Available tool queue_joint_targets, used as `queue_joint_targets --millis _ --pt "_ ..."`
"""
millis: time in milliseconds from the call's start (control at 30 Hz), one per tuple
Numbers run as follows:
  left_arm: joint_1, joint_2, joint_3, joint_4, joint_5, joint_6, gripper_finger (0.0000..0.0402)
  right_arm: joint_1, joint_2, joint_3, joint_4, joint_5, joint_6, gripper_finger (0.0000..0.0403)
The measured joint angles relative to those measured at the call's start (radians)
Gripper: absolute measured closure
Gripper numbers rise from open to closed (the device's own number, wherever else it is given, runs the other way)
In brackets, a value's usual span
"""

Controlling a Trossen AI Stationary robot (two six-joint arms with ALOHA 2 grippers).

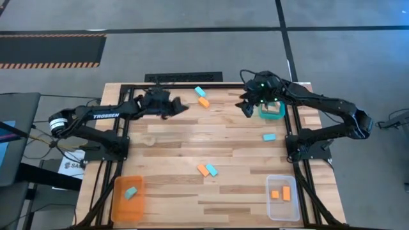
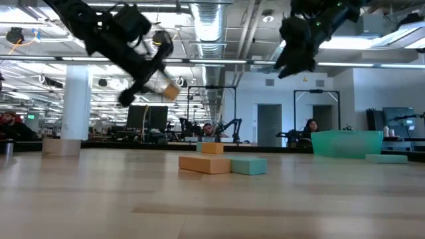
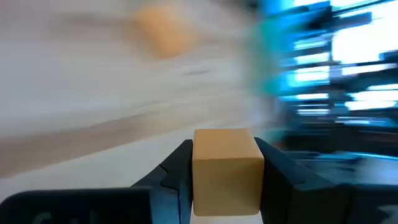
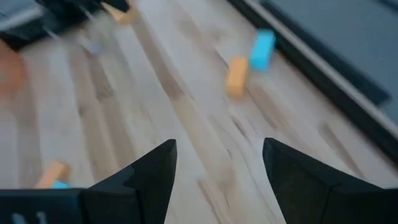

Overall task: Sort & place blocks by color
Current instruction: Put the yellow block into the transparent bin

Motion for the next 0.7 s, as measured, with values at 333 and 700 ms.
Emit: queue_joint_targets --millis 333,700 --pt "0.002 0.155 0.000 0.864 0.198 -0.313 0.0302 0.133 0.025 0.000 0.515 -0.162 -0.165 0.0140" --pt "-0.096 0.342 0.145 0.988 0.245 -0.345 0.0302 0.164 0.183 0.016 0.733 -0.245 -0.164 0.0140"
